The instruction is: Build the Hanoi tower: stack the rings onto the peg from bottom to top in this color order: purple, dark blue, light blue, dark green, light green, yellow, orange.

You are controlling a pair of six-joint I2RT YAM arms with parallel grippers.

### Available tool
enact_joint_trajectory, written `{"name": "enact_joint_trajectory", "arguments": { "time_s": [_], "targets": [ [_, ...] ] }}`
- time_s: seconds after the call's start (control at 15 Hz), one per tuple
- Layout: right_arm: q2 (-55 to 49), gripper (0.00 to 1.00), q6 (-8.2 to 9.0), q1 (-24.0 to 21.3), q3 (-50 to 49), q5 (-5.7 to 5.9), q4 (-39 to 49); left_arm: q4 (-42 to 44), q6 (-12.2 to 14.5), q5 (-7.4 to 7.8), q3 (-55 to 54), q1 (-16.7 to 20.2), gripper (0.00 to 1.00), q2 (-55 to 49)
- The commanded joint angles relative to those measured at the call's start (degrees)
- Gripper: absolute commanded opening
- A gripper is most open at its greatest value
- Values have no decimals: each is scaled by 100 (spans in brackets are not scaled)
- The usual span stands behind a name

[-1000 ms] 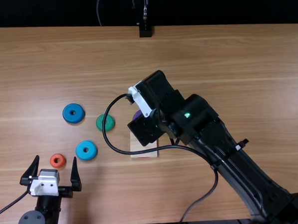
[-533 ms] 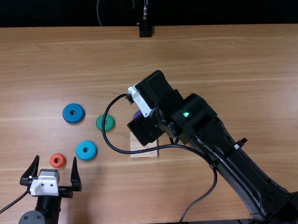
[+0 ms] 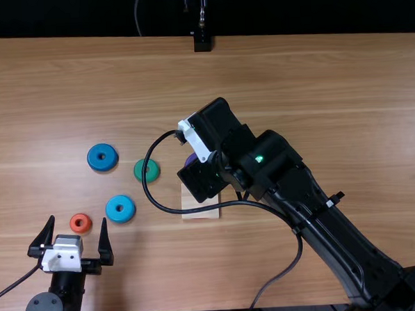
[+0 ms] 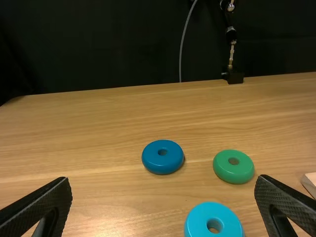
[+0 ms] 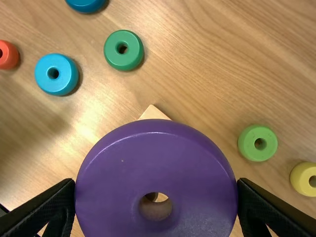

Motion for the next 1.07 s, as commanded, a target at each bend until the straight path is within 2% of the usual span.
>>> {"name": "enact_joint_trajectory", "arguments": {
  "time_s": [0.0, 1.0],
  "targets": [
    [86, 0, 43, 140, 183, -31, 15, -288, 71, 84, -102, 49, 100, -69],
    [385, 0, 43, 148, 130, -31, 4, -288, 71, 84, -102, 49, 100, -69]
  ]
}}
